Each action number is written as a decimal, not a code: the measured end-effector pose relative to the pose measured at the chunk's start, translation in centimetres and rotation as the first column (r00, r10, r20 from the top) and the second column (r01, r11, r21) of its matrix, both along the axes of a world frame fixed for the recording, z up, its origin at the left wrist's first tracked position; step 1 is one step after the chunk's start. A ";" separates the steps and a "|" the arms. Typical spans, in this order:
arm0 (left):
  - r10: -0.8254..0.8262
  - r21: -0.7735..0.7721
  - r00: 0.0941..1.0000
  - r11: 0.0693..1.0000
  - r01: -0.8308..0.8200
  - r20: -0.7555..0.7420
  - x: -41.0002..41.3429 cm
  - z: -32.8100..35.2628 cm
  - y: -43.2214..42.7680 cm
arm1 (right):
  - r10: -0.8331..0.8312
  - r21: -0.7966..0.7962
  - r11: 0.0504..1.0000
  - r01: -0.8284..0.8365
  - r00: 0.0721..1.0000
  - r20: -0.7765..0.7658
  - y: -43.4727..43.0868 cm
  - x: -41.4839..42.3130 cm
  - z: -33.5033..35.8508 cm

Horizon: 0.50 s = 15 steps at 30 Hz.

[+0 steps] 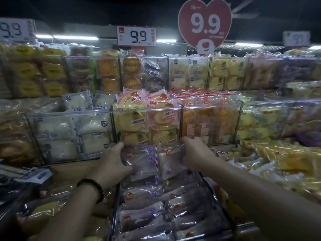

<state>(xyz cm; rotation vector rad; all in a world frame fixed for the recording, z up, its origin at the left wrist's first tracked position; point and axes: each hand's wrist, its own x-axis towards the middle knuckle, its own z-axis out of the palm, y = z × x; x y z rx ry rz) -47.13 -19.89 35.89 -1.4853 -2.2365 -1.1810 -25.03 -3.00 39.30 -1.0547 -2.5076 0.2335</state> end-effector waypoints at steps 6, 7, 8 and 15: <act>-0.001 0.015 0.998 1.000 0.000 0.070 1.9 0.9 -1.0 | 0.043 0.011 0.999 -0.043 0.999 0.012 -1.7 3.7 0.6; 0.035 0.043 0.996 0.998 -0.038 0.084 2.1 1.2 -1.1 | 0.065 0.034 0.997 -0.065 0.998 -0.009 -2.0 4.4 0.8; 0.076 0.068 0.994 0.994 -0.082 0.081 2.3 1.7 -1.3 | 0.091 0.059 0.994 -0.090 0.996 -0.021 -2.5 5.2 1.1; -0.166 0.153 0.986 0.974 0.167 -0.022 13.5 6.3 -4.9 | 0.260 0.113 0.964 -0.241 0.946 -0.196 -7.5 13.2 3.5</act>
